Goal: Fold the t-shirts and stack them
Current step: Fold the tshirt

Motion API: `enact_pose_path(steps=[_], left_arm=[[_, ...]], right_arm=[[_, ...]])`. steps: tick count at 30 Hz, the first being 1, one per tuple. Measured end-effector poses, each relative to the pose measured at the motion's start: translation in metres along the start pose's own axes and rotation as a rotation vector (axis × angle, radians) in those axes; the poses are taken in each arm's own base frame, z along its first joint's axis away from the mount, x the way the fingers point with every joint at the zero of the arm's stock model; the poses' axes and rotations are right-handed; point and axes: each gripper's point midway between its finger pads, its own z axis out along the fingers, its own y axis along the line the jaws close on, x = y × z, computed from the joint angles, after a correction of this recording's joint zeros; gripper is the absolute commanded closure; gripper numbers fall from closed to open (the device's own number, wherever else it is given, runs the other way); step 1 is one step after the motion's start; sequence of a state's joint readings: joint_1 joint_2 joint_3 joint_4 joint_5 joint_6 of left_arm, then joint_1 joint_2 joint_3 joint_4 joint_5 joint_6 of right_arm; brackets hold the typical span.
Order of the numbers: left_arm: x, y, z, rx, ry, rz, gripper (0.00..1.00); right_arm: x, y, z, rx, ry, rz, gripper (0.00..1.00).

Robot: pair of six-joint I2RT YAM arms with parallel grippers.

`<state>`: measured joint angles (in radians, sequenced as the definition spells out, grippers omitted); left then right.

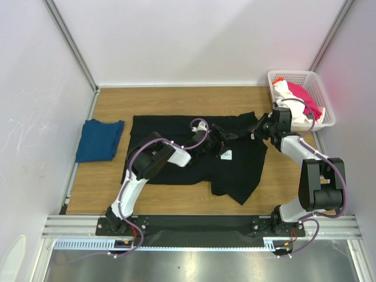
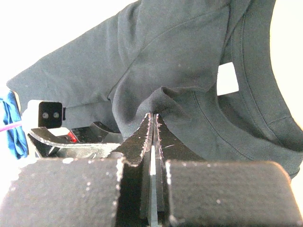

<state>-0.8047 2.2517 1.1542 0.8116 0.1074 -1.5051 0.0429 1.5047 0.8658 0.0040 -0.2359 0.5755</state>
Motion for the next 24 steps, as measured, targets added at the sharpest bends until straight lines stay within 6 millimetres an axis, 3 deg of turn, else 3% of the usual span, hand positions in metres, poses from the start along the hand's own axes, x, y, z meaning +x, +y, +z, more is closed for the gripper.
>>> enact_pose_path(steps=[6, 12, 24], left_arm=[[0.004, -0.012, 0.002, 0.046, -0.016, -0.031, 0.10], [0.001, -0.007, 0.006, 0.065, -0.045, -0.041, 0.10], [-0.026, -0.012, 0.009, 0.103, -0.176, -0.032, 0.10]], right_arm=[[-0.012, 0.008, -0.007, -0.010, -0.021, -0.014, 1.00], [-0.028, 0.025, -0.019, -0.052, -0.055, -0.025, 1.00], [-0.023, 0.029, -0.021, -0.080, -0.024, -0.027, 1.00]])
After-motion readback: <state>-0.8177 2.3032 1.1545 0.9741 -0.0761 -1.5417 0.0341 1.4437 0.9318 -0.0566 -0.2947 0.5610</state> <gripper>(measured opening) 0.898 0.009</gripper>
